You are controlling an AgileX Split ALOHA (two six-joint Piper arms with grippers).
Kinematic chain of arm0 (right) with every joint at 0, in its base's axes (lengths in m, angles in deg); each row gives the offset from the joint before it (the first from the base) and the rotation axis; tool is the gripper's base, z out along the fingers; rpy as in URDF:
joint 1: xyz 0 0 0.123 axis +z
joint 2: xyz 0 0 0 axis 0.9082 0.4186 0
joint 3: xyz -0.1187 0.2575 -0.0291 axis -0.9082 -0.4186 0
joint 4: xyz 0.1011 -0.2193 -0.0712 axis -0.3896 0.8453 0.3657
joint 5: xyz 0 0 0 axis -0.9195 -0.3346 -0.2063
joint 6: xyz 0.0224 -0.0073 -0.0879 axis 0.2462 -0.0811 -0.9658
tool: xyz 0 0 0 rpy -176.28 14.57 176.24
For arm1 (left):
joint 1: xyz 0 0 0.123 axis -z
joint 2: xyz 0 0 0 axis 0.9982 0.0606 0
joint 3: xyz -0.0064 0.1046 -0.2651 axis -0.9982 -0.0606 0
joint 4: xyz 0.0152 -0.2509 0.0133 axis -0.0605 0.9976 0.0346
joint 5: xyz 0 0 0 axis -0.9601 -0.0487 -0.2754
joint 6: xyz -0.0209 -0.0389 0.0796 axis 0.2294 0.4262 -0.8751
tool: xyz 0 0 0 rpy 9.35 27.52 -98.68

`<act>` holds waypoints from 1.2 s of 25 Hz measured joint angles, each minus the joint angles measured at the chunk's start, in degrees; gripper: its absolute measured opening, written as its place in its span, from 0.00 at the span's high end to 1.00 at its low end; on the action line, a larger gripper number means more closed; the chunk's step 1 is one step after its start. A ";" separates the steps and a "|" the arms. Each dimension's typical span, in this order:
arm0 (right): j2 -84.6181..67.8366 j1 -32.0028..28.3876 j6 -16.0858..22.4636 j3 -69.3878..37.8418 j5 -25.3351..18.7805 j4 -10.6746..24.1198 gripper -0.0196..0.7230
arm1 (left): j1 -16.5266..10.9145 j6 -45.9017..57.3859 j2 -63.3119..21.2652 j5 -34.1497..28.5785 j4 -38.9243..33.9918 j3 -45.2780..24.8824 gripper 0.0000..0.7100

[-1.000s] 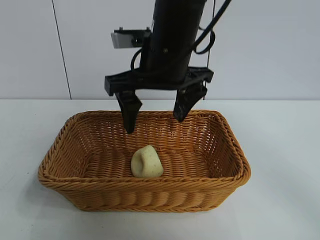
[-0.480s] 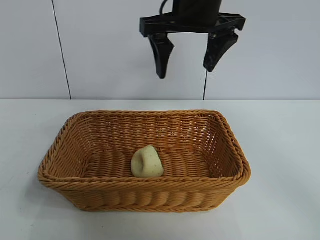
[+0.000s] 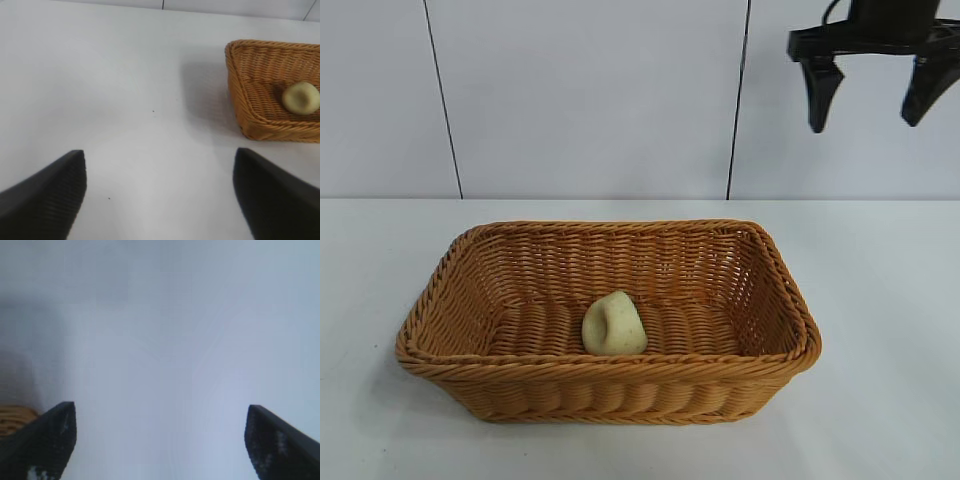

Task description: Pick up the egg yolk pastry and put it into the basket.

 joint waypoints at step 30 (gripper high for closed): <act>-69.22 -0.09 -4.93 -70.57 6.15 -3.81 0.09 | 0.00 0.00 0.00 0.00 0.00 0.00 0.18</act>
